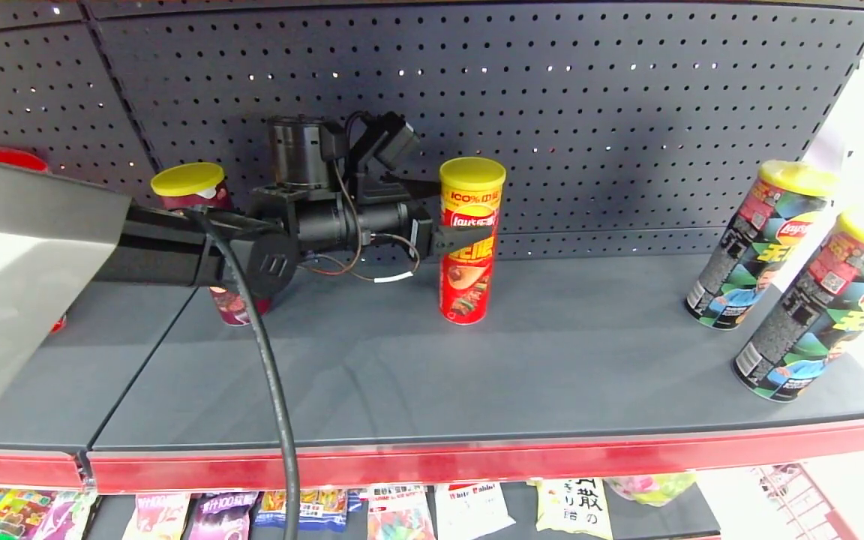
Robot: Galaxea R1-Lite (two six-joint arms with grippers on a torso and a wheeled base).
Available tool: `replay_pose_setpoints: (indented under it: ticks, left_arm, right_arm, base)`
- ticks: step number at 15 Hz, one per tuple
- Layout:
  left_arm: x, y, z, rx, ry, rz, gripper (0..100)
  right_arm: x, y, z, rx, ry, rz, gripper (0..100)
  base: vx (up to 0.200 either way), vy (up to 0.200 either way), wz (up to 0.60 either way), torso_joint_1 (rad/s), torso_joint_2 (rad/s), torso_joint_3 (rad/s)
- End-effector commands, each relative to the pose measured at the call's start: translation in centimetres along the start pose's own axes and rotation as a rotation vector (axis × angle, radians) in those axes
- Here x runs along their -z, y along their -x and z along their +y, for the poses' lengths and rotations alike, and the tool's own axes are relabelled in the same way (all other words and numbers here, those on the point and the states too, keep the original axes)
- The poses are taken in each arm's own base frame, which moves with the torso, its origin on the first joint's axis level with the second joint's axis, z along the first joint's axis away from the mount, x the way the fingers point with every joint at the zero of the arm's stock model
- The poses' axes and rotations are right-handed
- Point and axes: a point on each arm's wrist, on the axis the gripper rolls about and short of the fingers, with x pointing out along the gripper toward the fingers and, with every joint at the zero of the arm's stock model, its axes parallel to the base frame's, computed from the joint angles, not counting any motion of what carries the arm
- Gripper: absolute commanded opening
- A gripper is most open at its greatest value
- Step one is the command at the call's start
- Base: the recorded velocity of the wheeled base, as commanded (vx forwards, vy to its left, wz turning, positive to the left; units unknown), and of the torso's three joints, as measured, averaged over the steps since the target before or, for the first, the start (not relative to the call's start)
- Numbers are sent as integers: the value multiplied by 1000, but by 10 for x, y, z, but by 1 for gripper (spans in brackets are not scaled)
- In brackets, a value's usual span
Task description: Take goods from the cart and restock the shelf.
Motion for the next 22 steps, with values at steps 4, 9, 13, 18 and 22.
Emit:
replay_pose_setpoints:
  ticks: [4, 9, 13, 18, 22]
  left_arm:
    - [3, -20, 7, 10, -12, -27, 100]
    - [6, -22, 6, 10, -4, -17, 0]
    - [-5, -13, -6, 33, -6, -21, 0]
    - [-10, 33, -64, 97, 42, 56, 0]
    - [-1, 49, -101, 114, 41, 57, 0]
  right_arm:
    - [0, 0, 0, -1, 0, 2, 0]
    - [1, 0, 0, -1, -1, 0, 0]
    - [1, 0, 0, -1, -1, 2, 0]
    - [0, 0, 0, -4, -1, -3, 0]
    - [0, 0, 0, -3, -10, -6, 0]
  base:
    - [0, 0, 0, 0, 0, 0]
    - [0, 0, 0, 0, 0, 0]
    - [0, 0, 0, 0, 0, 0]
    - [0, 0, 0, 0, 0, 0]
    - [0, 0, 0, 0, 0, 0]
